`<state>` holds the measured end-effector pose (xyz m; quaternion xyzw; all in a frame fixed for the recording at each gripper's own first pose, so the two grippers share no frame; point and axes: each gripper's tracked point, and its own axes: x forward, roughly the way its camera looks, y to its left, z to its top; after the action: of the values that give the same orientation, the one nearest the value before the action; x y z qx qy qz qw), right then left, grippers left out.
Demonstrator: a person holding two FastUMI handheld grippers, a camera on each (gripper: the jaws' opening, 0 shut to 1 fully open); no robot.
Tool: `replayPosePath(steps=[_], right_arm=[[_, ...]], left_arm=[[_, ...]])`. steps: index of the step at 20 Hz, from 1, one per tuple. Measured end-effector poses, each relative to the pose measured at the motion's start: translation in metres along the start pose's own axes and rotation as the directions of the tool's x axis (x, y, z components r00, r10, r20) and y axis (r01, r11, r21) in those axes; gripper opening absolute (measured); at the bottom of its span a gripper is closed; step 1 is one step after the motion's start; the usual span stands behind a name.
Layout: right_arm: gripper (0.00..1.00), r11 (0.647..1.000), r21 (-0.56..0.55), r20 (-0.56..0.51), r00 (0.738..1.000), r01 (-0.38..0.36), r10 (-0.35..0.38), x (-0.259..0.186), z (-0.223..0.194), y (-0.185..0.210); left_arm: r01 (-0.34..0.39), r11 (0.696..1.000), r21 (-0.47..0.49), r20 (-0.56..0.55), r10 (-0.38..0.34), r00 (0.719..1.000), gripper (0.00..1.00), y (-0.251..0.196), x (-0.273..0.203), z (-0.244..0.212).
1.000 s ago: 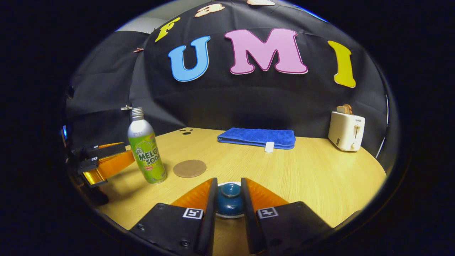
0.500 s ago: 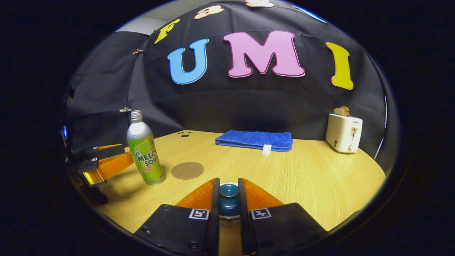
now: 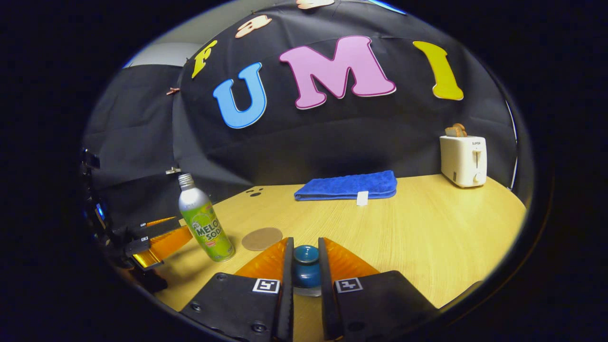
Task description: Open the teacup lid with one hand, grasp the water bottle and pour water into the teacup with the other hand; after pouring, place the water bottle on the coaster and then close the teacup lid.
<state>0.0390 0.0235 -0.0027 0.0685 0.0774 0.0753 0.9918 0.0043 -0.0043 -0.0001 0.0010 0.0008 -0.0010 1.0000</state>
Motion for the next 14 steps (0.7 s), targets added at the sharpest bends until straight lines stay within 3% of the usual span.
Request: replayPosePath(steps=[5,13,14], right_arm=[[0.27,0.987,-0.11,0.068,0.992,0.116,-0.109,-0.03,0.022,-0.035],[0.28,0.982,-0.109,0.079,0.986,0.156,-0.148,-0.053,0.023,-0.074],[0.28,0.981,-0.105,0.082,0.985,0.162,-0.154,-0.056,0.023,-0.078]], left_arm=[[0.033,0.999,0.007,-0.002,-0.033,0.999,0.93,-0.01,0.009,0.0],[0.004,0.999,0.034,-0.02,-0.004,1.0,0.94,-0.014,0.041,-0.002],[0.019,0.999,0.044,-0.025,-0.017,1.0,0.89,-0.018,0.042,-0.001]])
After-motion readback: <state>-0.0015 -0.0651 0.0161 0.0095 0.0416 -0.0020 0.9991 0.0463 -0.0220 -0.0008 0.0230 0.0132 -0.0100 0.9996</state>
